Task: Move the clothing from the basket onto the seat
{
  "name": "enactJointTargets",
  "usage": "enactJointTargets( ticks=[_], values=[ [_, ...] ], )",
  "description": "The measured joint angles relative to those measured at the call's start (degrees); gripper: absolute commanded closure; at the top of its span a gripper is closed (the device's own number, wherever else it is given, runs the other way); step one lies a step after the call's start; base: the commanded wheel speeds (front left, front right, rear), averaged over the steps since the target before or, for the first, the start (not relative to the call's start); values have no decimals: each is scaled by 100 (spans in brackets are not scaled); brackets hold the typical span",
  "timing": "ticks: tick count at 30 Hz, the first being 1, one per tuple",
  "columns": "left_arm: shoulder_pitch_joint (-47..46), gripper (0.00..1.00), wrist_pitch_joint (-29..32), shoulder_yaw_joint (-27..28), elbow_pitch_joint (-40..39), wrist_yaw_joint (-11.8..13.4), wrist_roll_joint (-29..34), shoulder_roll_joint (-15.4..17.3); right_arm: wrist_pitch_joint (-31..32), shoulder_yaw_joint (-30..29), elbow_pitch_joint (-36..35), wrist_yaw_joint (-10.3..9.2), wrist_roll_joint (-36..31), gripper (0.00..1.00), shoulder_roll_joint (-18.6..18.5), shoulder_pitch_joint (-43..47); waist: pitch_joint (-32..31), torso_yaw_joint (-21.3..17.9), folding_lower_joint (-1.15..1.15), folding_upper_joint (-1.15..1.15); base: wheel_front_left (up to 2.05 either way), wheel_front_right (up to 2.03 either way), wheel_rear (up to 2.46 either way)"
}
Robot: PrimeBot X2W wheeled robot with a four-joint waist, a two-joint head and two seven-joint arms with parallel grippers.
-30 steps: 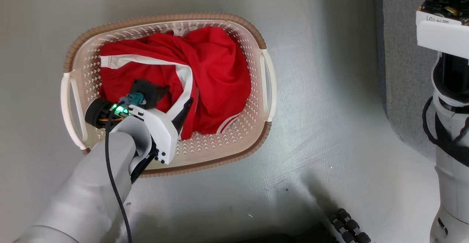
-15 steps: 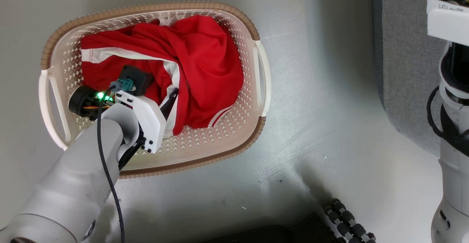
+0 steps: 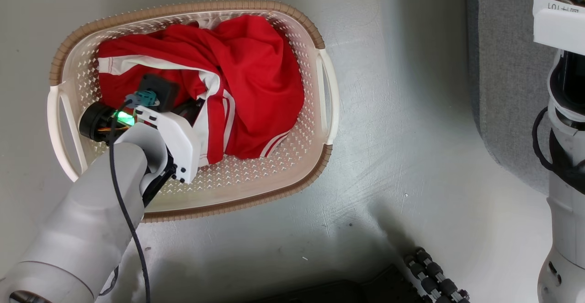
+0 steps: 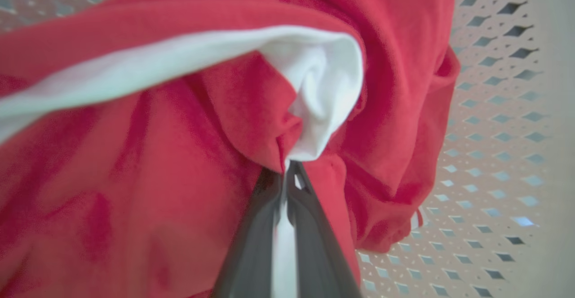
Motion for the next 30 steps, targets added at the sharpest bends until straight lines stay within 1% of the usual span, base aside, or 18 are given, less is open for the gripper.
enactJointTargets(
  ticks=[8,17,30],
  values=[
    [2,100,-385,323,-25,-5,-400,-18,-1,0,41,0,-66,0,0,-1,-84,76,0,0,0,0,0],
    [49,100,-634,232,-215,-5,-587,8,-1,59,183,0,-291,0,-2,-1,-268,184,0,0,0,0,0],
    [436,100,-966,93,-533,-5,-856,75,-1,81,393,0,-544,0,-4,16,-719,395,0,0,0,0,0]
  ],
)
